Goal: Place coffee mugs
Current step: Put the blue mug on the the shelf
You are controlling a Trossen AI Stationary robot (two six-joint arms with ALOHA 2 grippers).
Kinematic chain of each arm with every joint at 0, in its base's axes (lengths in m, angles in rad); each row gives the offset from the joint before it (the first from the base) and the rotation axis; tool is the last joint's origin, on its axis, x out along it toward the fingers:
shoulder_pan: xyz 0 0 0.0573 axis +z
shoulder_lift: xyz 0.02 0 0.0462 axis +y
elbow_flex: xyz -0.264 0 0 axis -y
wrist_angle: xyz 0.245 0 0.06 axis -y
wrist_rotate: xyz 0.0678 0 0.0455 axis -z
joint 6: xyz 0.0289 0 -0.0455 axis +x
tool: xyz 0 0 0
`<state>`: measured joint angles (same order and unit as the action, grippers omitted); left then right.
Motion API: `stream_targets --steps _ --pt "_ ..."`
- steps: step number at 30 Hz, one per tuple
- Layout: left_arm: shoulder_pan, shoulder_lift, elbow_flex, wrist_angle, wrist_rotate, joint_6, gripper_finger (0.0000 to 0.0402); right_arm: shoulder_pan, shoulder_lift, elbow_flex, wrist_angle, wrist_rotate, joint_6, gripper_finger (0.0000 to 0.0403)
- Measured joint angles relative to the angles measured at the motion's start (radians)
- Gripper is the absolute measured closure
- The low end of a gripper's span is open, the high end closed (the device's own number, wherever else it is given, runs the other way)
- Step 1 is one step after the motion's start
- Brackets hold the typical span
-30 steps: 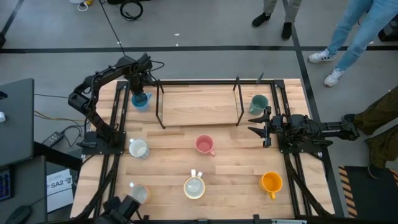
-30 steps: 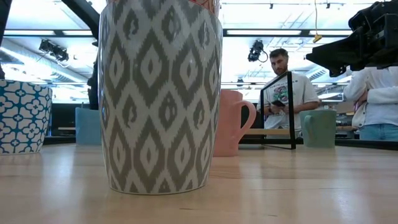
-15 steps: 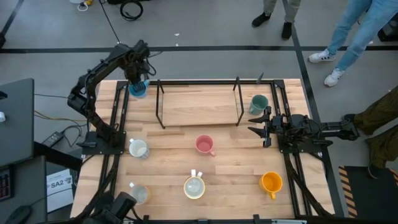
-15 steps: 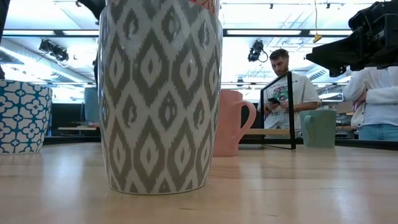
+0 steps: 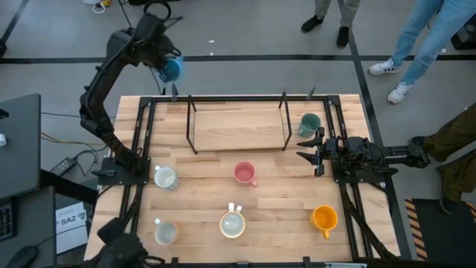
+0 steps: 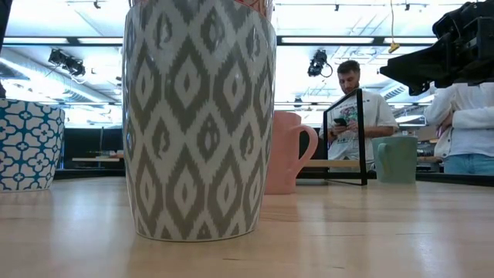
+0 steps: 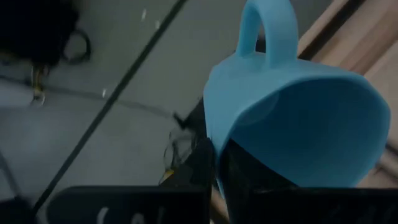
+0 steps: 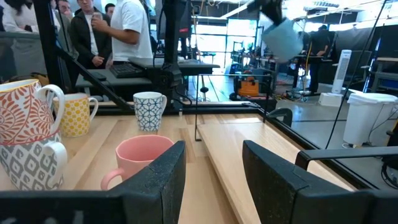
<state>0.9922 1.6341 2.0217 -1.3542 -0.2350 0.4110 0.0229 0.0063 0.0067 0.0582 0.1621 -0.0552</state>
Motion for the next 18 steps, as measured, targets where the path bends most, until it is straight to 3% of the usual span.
stream_targets --steps 5,18 --pt "-0.067 0.001 0.084 0.027 0.076 0.000 0.0381 0.000 0.000 0.000 0.000 0.000 0.000 0.0238" --pt "-0.298 0.097 0.083 0.054 0.079 0.071 0.0381 0.000 0.000 0.000 0.000 0.000 0.000 0.0238"
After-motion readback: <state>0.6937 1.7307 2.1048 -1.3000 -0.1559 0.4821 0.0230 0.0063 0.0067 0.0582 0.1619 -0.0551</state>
